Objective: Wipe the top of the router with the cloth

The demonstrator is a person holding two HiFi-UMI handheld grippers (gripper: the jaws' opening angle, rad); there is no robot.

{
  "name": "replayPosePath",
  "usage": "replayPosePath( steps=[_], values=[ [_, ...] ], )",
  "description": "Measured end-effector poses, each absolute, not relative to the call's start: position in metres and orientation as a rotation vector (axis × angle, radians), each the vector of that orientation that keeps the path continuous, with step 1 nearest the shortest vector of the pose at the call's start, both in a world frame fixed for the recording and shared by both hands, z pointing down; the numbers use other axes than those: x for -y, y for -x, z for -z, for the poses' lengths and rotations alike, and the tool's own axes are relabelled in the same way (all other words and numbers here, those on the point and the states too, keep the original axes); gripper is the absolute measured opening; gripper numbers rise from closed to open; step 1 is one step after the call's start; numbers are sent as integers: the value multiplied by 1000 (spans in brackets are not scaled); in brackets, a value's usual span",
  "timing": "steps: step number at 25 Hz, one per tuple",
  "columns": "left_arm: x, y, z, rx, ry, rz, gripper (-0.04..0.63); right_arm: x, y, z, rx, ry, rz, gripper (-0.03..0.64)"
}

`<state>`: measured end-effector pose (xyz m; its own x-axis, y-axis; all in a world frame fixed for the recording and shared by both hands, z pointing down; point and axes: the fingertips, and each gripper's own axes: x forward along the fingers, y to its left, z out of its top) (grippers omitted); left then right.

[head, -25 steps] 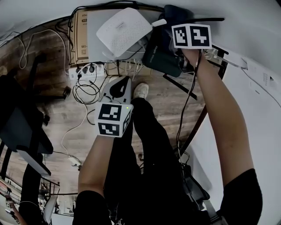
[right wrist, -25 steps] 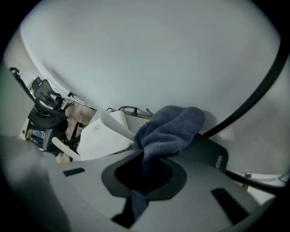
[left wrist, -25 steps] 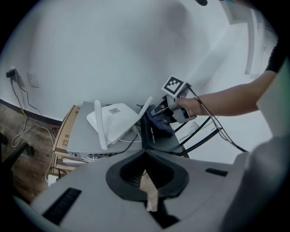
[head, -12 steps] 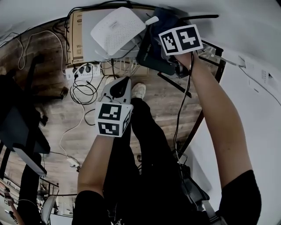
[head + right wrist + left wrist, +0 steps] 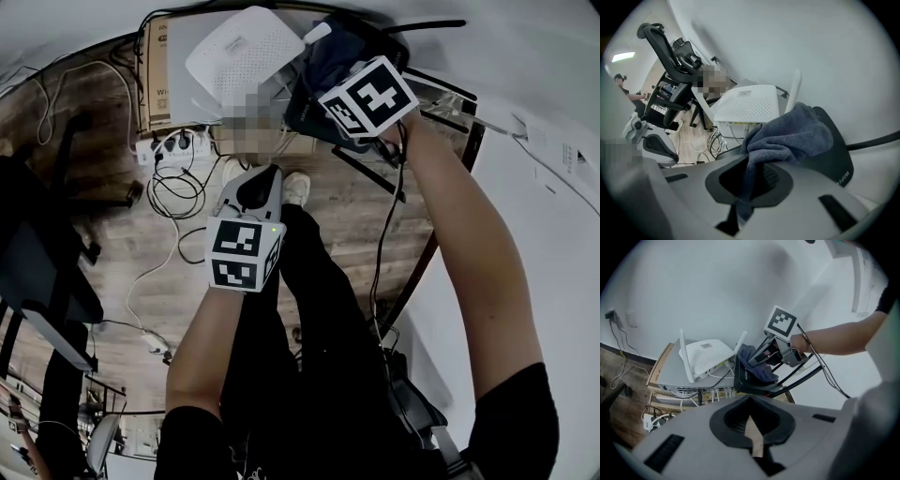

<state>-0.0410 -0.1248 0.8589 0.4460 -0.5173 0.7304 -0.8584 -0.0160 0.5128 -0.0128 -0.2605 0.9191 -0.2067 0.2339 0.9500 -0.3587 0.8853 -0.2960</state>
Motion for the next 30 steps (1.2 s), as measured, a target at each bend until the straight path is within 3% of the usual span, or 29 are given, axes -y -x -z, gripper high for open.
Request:
replayPosePath(
  steps=[12, 30],
  values=[
    [120, 35, -853, 1208, -1678, -440, -3, 199, -30, -917, 1446, 247, -510, 14],
    [111, 45, -858, 1240, -1633, -402, -3, 270, -51, -927, 1380, 43, -238, 14]
  ],
)
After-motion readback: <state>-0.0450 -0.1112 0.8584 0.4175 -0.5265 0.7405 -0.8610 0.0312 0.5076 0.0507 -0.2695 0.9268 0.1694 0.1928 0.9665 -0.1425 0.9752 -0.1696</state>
